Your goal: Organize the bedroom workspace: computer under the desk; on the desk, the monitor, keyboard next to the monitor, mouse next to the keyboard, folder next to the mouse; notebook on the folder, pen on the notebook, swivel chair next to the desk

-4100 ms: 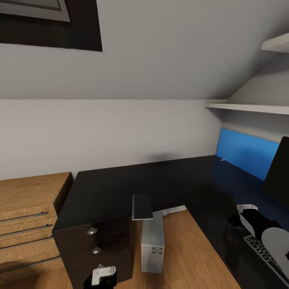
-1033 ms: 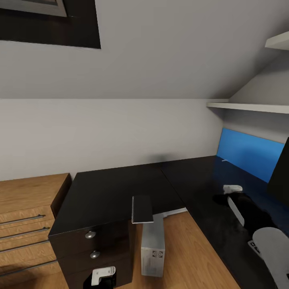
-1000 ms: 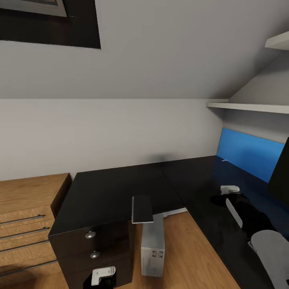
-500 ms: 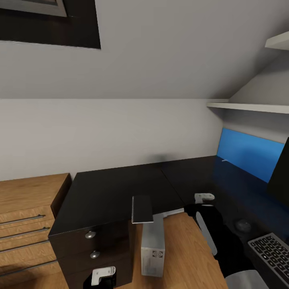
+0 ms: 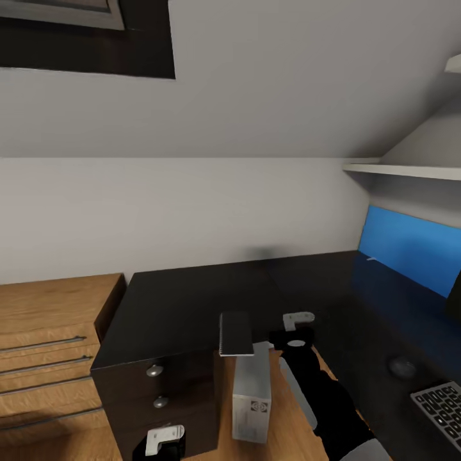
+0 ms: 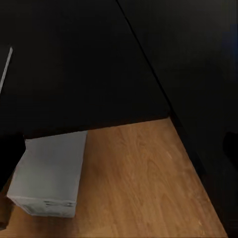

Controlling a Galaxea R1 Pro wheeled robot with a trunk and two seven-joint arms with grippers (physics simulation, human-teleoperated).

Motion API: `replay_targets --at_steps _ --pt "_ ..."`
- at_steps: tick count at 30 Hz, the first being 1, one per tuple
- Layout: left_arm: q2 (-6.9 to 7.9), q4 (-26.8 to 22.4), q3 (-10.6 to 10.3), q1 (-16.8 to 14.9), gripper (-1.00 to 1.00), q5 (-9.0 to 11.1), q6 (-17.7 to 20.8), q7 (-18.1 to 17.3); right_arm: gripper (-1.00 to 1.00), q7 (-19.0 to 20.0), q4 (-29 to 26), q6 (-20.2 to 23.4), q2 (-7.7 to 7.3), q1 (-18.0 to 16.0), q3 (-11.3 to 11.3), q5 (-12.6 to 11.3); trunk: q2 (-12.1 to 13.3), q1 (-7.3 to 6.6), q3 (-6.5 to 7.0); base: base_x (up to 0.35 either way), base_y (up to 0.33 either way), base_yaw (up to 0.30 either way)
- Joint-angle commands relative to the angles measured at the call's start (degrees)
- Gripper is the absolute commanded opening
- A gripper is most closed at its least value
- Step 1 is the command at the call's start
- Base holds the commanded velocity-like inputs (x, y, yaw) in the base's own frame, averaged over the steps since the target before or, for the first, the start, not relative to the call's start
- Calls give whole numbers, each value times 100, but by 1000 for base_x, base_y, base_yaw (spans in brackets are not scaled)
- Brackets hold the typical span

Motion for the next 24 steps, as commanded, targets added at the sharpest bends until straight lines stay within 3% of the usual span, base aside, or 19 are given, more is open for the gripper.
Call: replay_targets --at_steps 1,7,18,24 --pt "8 -2 -38 -10 100 60 -44 38 100 -95 28 -34 -3 -4 101 -31 -4 0 -6 0 0 260" --pt "8 0 -38 -10 100 60 -44 41 100 -341 126 -208 -1 -2 307 -39 -4 0 -6 0 0 260" --pt "8 2 -31 -10 100 65 -46 51 100 -415 225 -322 0 -2 419 -46 -4 0 -23 0 0 259" --pt "8 33 -30 -10 100 66 -47 55 100 -389 247 -323 3 -2 423 -63 -4 0 -26 0 0 78"
